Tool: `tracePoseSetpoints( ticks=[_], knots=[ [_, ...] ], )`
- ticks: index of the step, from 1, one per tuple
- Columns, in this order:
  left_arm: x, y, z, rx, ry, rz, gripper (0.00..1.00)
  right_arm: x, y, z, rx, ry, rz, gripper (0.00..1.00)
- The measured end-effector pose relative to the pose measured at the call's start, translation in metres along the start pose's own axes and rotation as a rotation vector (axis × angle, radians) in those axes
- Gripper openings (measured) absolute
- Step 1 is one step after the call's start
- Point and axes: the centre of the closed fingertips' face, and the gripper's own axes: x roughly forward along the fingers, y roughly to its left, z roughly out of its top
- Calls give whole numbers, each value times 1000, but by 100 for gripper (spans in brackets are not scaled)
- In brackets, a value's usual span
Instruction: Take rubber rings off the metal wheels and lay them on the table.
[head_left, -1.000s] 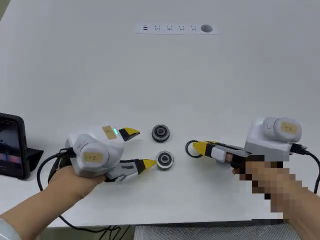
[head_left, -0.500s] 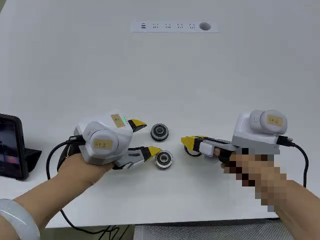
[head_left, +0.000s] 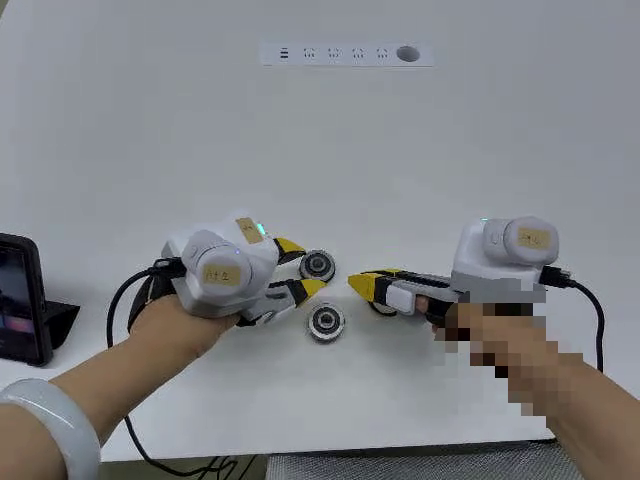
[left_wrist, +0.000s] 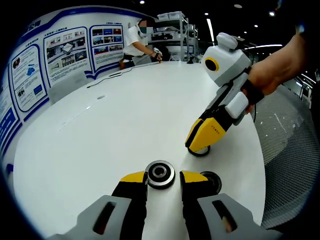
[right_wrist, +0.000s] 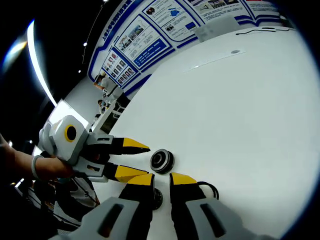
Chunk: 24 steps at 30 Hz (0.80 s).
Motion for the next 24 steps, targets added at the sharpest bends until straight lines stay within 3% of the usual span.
tracePoseSetpoints(
  ticks=[24],
  knots=[
    [13, 4, -4, -20, 38, -9, 18, 0, -2, 0, 12, 1, 4, 13]
  ],
)
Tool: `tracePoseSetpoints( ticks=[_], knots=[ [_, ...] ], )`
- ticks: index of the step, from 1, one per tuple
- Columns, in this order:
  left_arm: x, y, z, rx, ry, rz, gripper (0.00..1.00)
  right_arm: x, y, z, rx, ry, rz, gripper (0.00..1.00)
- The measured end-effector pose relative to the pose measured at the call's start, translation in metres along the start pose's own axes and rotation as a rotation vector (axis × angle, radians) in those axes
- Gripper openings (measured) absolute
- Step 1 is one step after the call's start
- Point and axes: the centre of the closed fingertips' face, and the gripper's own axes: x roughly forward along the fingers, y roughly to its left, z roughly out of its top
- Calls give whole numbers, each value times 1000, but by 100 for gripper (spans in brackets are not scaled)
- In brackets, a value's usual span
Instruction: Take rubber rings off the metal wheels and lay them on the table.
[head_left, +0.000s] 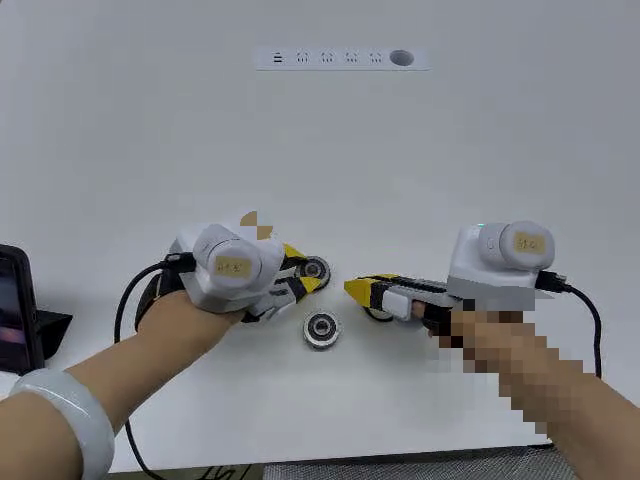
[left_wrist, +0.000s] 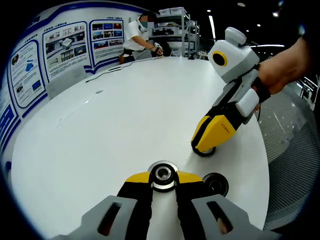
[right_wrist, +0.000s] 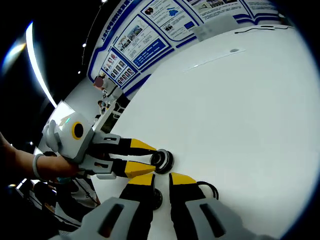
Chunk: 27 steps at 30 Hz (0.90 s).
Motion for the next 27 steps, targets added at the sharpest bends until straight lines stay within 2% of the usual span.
tracePoseSetpoints(
  ticks=[11, 27],
  knots=[
    [0, 0, 0, -11, -3, -4, 14, 2, 1, 2, 9, -5, 4, 13],
    [-1, 0, -1, -14, -9, -4, 13, 18, 2, 11, 19, -10, 19, 17]
  ],
)
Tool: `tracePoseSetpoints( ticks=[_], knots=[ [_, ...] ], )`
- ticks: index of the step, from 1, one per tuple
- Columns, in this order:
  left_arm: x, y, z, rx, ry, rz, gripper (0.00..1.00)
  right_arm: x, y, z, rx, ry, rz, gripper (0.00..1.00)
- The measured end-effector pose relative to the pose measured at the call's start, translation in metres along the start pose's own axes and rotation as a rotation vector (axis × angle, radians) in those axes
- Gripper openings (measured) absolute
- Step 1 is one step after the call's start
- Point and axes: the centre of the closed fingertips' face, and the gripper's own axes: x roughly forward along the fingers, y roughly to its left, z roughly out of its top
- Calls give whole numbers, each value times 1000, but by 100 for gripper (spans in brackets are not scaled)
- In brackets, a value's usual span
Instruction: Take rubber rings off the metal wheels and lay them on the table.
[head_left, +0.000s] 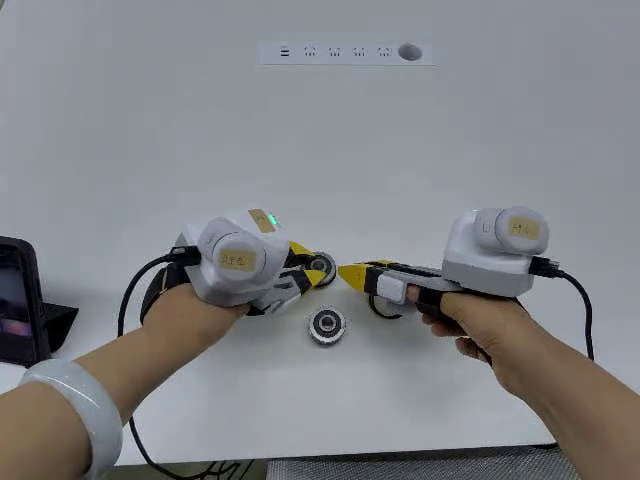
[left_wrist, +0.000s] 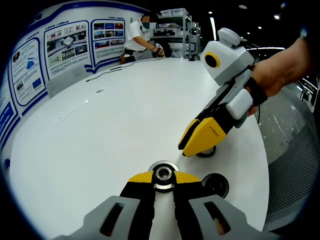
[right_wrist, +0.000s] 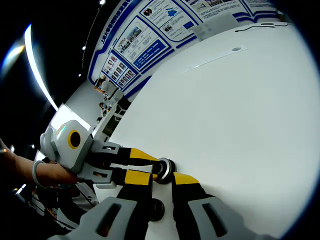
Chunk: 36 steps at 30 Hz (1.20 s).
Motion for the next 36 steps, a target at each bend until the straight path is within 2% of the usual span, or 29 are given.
tracePoseSetpoints(
  ticks=[16, 25, 36],
  knots=[
    [1, 1, 0, -3, -7, 0, 13, 18, -5, 7, -17, 26, 11, 17],
    [1, 1, 0, -9, -11, 3, 13, 30, -6, 8, 11, 46, 50, 18],
    [0, 1, 0, -11, -15, 3, 13, 35, -6, 6, 50, 74, 88, 19]
  ],
)
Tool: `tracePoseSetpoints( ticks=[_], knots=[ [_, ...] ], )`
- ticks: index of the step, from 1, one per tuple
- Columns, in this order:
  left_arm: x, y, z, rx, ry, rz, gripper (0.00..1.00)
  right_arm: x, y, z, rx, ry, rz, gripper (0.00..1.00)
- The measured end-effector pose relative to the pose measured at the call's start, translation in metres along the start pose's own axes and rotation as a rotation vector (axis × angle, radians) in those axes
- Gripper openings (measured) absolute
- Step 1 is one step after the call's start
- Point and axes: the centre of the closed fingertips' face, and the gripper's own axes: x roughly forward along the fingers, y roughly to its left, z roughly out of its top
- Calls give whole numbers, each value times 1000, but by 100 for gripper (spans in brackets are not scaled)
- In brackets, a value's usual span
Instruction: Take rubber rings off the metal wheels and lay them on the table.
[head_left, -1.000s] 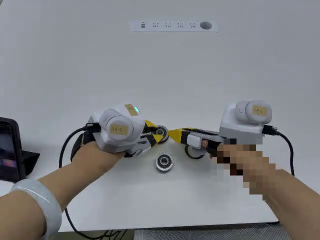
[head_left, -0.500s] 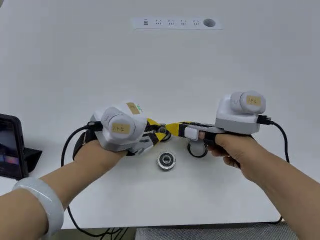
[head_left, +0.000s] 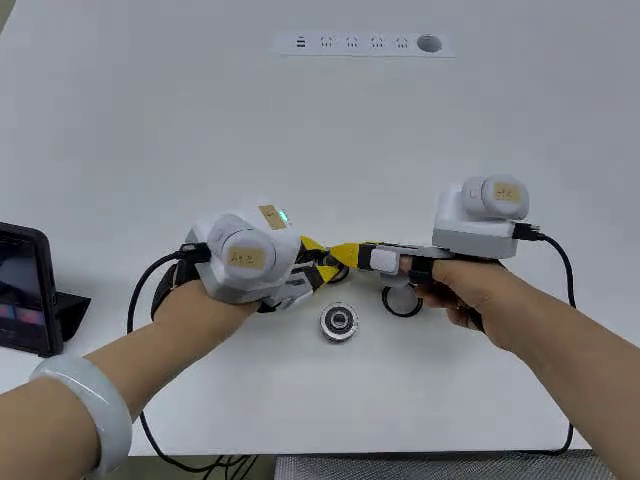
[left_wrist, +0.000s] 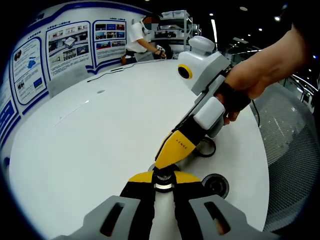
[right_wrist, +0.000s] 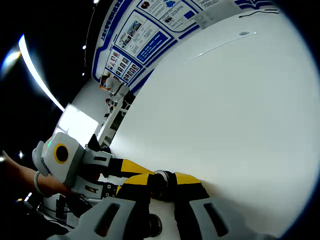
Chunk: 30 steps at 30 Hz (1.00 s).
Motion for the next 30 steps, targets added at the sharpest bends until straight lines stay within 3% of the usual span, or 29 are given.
tracePoseSetpoints(
  ticks=[11, 30],
  knots=[
    [0, 0, 0, -4, -5, 2, 13, 2, 7, -3, 19, 18, 29, 20],
    [-1, 0, -1, 2, -2, 2, 13, -11, 10, -16, 7, 43, 33, 20]
  ],
)
